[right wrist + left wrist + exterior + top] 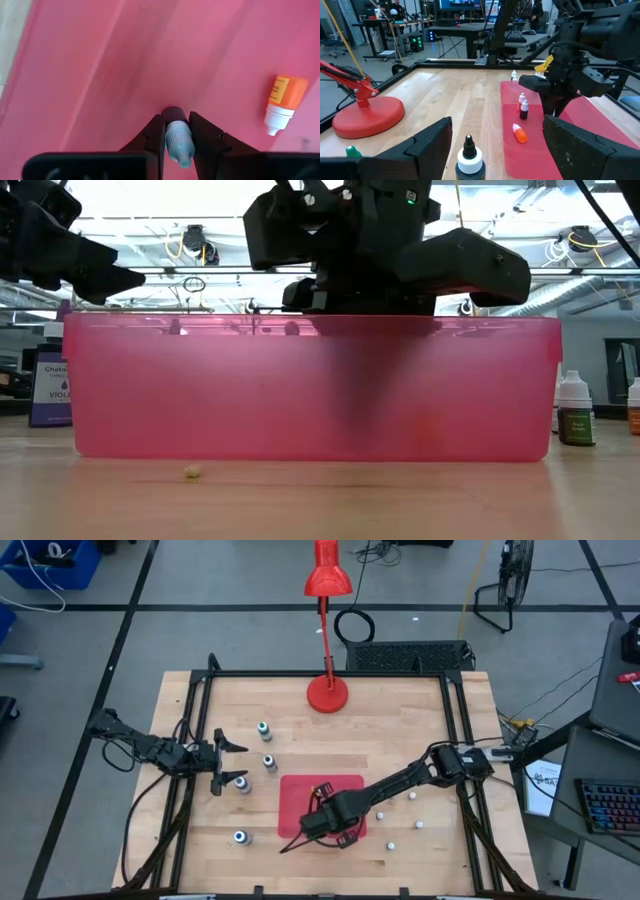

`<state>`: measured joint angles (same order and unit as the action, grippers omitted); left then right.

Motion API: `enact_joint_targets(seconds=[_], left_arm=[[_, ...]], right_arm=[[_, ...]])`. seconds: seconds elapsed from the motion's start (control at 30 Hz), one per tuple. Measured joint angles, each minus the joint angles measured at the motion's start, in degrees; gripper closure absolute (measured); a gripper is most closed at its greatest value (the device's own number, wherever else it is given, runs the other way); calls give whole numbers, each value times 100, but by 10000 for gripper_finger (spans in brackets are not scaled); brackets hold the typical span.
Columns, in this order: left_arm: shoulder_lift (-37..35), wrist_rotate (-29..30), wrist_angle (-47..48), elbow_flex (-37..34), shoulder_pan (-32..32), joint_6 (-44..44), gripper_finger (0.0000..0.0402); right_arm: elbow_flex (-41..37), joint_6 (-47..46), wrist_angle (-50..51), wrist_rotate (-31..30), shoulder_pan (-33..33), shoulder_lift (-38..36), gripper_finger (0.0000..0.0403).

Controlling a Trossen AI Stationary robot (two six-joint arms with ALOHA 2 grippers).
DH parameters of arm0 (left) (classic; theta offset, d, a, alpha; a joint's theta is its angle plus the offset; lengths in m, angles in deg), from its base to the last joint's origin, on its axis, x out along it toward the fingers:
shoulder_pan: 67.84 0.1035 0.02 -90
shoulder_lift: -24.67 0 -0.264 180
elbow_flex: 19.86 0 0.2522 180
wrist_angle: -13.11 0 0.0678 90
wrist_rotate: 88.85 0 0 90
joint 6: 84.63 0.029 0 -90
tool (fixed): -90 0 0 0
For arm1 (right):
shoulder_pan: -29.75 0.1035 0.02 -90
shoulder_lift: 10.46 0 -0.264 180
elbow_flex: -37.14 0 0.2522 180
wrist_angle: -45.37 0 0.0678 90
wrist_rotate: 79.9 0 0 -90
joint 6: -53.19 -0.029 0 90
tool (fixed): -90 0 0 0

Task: Pick & Place food coloring
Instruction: Put the small purple food coloring bottle into the pink container, then put the small blue food coloring bottle into the pink container

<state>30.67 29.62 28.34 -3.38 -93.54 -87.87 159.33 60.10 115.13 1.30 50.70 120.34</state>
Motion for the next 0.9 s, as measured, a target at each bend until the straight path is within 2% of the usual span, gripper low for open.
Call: enact_joint_targets(seconds=[0.17,0.37,0.5,0.63,0.9], left_arm=[[0,0,0,0,1,0,96],[0,0,2,0,-2,0,96],[0,1,1,0,-2,-1,96],[0,0,0,0,0,-1,96],[0,2,0,0,1,-1,96]], right_arm=[[-14,-13,-47,-4,-2,0,343],[-52,-191,23,34,32,-50,237],[-50,-361,28,-26,50,-213,194],[-50,-514,53,-22,79,-476,182],[-43,-1153,528,-17,290,-1306,192]])
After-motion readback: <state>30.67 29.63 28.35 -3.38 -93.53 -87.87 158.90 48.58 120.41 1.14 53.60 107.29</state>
